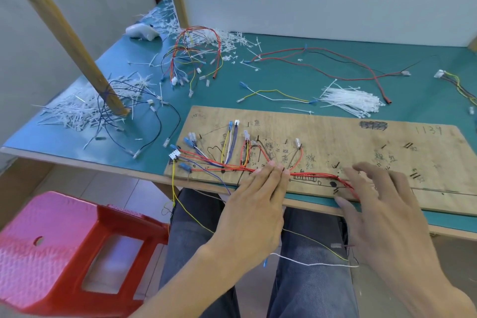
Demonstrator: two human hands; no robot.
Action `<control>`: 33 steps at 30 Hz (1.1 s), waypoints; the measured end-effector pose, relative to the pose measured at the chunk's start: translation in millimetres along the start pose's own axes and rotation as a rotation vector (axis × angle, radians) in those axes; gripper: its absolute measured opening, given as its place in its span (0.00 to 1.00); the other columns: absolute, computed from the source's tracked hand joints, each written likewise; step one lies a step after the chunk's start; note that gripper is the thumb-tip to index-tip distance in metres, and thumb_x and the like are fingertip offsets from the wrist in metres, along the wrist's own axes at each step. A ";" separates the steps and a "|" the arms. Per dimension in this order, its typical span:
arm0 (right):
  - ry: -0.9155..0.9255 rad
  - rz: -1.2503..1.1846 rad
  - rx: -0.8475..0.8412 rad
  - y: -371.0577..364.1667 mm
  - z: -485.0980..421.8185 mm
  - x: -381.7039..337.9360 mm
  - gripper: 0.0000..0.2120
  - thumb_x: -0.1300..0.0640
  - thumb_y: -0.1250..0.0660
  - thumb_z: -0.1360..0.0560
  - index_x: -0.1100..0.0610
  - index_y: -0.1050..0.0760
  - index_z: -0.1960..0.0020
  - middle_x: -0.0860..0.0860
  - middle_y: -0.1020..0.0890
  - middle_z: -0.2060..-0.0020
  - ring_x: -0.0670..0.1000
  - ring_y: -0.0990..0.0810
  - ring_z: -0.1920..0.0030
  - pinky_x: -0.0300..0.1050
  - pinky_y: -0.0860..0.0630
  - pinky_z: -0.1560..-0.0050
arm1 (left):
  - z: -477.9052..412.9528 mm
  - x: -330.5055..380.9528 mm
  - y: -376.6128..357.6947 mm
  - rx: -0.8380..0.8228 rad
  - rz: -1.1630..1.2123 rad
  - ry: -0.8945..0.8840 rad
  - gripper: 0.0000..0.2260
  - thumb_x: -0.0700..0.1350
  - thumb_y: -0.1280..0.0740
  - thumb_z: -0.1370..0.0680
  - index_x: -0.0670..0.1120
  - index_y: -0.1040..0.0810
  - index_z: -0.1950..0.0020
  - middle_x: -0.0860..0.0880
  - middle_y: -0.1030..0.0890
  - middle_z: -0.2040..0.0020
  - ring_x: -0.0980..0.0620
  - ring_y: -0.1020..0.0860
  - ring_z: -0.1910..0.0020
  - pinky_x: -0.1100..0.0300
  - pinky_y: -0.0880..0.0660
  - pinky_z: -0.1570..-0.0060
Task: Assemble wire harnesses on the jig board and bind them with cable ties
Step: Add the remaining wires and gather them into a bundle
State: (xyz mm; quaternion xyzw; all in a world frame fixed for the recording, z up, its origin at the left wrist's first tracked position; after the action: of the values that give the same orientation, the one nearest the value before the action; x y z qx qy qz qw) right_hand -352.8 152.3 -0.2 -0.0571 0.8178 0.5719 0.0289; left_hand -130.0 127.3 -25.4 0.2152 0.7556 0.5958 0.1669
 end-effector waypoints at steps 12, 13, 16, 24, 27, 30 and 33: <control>-0.048 0.059 -0.099 -20.0 14.4 -24.5 0.30 0.43 0.43 0.18 0.62 0.25 0.26 0.60 0.25 0.35 0.64 0.26 0.37 0.63 0.24 0.41 | 3.9 13.7 -5.0 -0.075 -0.023 0.096 0.42 0.47 0.24 0.30 0.40 0.35 0.18 0.42 0.35 0.18 0.44 0.38 0.18 0.51 0.44 0.20; -0.050 0.065 -0.098 -19.7 16.2 -26.4 0.30 0.43 0.43 0.18 0.62 0.26 0.26 0.59 0.25 0.36 0.64 0.25 0.37 0.63 0.24 0.41 | 4.2 14.8 -5.8 -0.077 -0.023 0.099 0.42 0.47 0.25 0.29 0.40 0.37 0.18 0.42 0.36 0.18 0.44 0.40 0.18 0.50 0.45 0.20; -0.053 0.099 -0.129 -17.2 23.7 -30.1 0.32 0.39 0.43 0.20 0.60 0.26 0.25 0.58 0.24 0.34 0.63 0.25 0.34 0.64 0.25 0.39 | 6.0 16.9 -7.3 -0.058 -0.004 0.117 0.41 0.46 0.29 0.26 0.41 0.41 0.16 0.43 0.40 0.16 0.44 0.44 0.16 0.49 0.48 0.19; -0.081 0.111 -0.258 -15.7 42.0 -39.1 0.40 0.35 0.49 0.23 0.56 0.39 0.17 0.56 0.37 0.18 0.60 0.39 0.18 0.69 0.37 0.24 | 21.0 19.5 -13.1 -0.011 0.032 0.144 0.39 0.48 0.33 0.22 0.42 0.47 0.15 0.43 0.49 0.14 0.45 0.51 0.15 0.45 0.48 0.18; -0.089 0.086 -0.247 -16.7 46.4 -37.0 0.40 0.38 0.33 0.21 0.52 0.41 0.16 0.55 0.40 0.16 0.59 0.40 0.18 0.72 0.37 0.24 | 19.7 18.3 -13.3 0.006 0.048 0.129 0.40 0.48 0.31 0.23 0.43 0.45 0.15 0.43 0.45 0.15 0.44 0.46 0.16 0.44 0.44 0.19; -0.109 0.075 -0.254 -16.4 46.3 -35.2 0.42 0.38 0.30 0.23 0.48 0.43 0.15 0.53 0.44 0.15 0.59 0.44 0.16 0.73 0.40 0.23 | 15.3 17.6 -11.9 0.004 0.055 0.138 0.42 0.49 0.27 0.27 0.44 0.40 0.16 0.44 0.39 0.16 0.45 0.40 0.17 0.46 0.41 0.20; -0.097 0.077 -0.215 -16.4 41.6 -34.2 0.38 0.34 0.45 0.21 0.49 0.44 0.15 0.53 0.43 0.16 0.57 0.47 0.15 0.72 0.44 0.22 | 12.1 17.0 -11.3 -0.017 0.065 0.153 0.42 0.49 0.28 0.27 0.44 0.41 0.16 0.45 0.41 0.16 0.46 0.41 0.17 0.47 0.40 0.20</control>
State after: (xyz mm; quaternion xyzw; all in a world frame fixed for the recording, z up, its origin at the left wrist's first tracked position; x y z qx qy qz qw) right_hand -317.6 187.8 -26.0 -0.0005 0.7511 0.6590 0.0401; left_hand -139.8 144.0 -39.1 0.1922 0.7535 0.6221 0.0912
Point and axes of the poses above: each hand's wrist, its own z-axis away from the middle knuckle, its own y-axis out of the back of the hand, x = y × z, the point moved 1 cm from there along -z, towards the middle knuckle
